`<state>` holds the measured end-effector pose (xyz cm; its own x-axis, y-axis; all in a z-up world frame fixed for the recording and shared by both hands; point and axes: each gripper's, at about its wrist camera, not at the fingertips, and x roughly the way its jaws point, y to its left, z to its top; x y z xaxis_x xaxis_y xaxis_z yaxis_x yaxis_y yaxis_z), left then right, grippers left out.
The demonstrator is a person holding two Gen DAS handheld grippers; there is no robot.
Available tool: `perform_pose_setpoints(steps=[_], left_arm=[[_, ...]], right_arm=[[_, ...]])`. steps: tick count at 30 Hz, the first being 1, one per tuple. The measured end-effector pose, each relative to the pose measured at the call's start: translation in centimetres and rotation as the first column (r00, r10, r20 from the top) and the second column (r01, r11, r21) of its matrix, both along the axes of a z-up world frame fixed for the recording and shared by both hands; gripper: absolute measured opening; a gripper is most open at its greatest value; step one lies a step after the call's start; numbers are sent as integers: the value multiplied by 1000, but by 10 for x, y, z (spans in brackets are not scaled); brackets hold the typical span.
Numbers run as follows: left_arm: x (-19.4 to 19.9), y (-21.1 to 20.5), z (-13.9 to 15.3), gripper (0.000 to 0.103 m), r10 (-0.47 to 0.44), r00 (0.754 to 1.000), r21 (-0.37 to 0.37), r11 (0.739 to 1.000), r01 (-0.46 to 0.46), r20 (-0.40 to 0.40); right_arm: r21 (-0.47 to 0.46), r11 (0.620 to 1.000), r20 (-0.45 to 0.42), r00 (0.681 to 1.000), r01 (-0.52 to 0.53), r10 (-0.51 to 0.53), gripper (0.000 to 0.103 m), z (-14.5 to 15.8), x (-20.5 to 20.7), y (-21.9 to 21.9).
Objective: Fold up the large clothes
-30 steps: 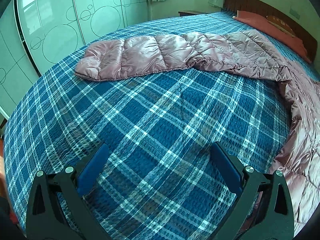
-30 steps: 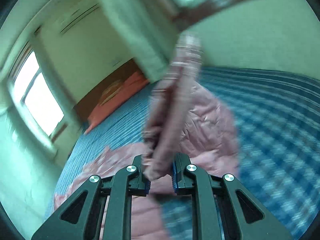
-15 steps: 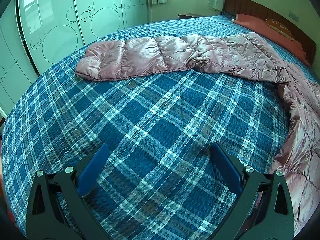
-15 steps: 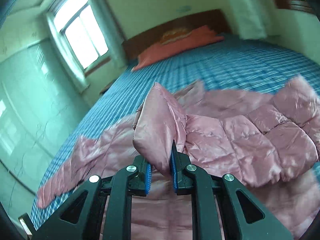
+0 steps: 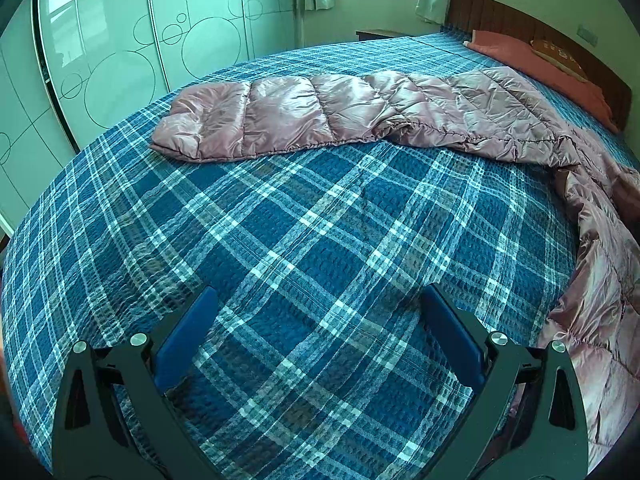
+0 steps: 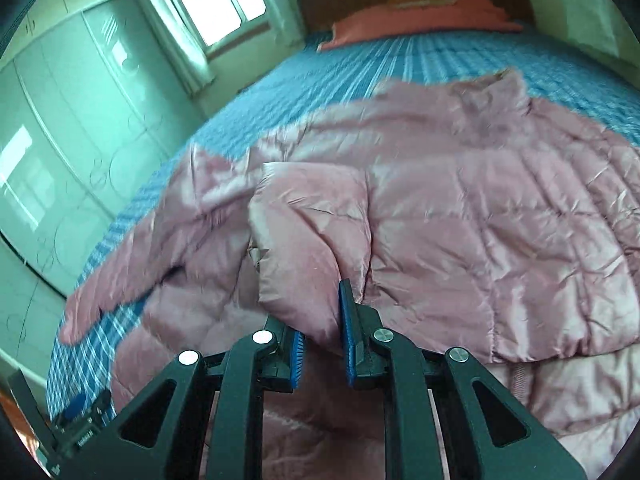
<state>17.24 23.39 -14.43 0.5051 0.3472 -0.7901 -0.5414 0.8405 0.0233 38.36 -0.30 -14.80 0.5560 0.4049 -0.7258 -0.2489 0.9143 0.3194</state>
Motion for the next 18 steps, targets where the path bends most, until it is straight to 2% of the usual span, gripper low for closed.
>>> perform_pose_setpoints(steps=[2,4,6,8,11,12,15,18], left_arm=[[0,0,0,101,0,1000,-1,1000,0,1],[0,0,0,101,0,1000,-1,1000,0,2],[0,0,0,101,0,1000,-1,1000,0,2],[0,0,0,101,0,1000,-1,1000,0,3],[0,0,-1,101,0,1000,0,1000,0,4],[-1,0,0,101,0,1000,-1,1000,0,4],[-1,0,-1,101,0,1000,0,1000,0,4],[-1,0,-1,101,0,1000,-2,1000,0,5]], right_arm=[[5,1000,7,1000,-25,25,31,3,-5,3],[46,998,21,999,-49,48,57,13,-14,-1],[74,996,63,997,-58,54,57,30,-25,-14],[72,997,110,994,-24,16,57,47,-33,-41],[68,993,157,982,98,-108,57,64,-33,-99],[61,982,154,971,177,-185,57,66,-26,-132],[-21,928,131,921,371,-366,57,54,-11,-199],[-144,878,91,890,456,-447,57,26,2,-231]])
